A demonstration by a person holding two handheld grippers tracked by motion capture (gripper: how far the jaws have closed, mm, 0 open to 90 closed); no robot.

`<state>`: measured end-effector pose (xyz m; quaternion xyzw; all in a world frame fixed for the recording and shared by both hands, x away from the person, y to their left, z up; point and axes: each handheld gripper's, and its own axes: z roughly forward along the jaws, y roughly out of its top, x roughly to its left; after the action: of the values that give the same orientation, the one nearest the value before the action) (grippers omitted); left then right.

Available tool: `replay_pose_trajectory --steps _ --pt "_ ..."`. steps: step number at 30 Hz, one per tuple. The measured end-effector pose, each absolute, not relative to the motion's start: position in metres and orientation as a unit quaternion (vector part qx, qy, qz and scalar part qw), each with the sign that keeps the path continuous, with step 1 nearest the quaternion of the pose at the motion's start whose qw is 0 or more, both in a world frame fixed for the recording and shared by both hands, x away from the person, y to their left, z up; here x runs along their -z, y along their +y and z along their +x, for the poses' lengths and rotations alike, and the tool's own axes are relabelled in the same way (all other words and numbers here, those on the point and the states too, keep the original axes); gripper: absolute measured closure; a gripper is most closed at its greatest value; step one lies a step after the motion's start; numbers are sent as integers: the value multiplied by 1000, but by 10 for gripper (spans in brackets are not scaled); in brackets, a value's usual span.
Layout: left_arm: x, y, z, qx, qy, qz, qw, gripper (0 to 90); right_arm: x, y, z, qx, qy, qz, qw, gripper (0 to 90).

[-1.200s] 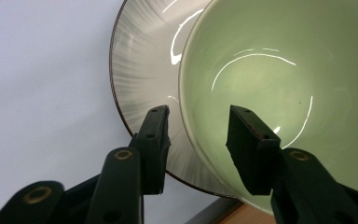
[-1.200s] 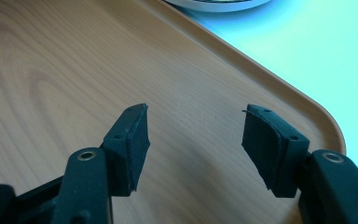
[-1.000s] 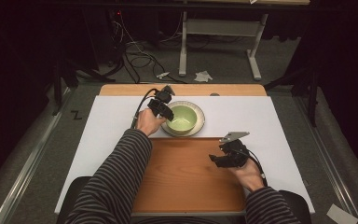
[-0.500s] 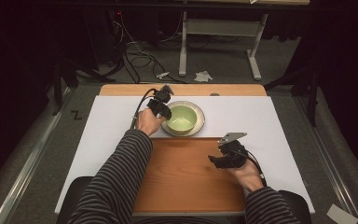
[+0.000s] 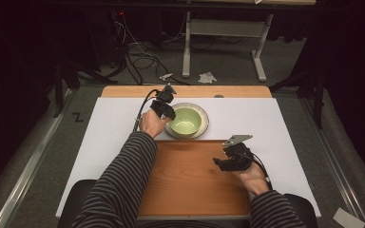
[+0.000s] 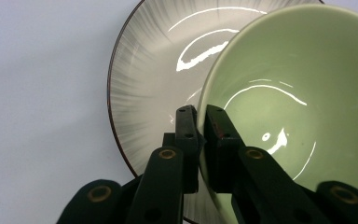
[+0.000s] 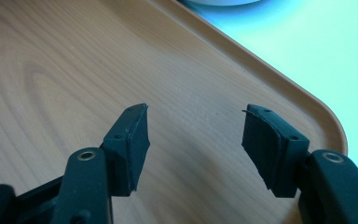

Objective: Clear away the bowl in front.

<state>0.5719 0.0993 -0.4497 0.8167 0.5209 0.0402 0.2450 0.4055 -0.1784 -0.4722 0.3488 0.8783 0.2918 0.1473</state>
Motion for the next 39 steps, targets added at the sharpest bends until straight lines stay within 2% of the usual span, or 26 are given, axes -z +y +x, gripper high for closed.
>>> replay_pose_trajectory --steps 39 --pt "431 89 562 -56 481 838 253 859 469 -180 404 -304 873 350 152 425"
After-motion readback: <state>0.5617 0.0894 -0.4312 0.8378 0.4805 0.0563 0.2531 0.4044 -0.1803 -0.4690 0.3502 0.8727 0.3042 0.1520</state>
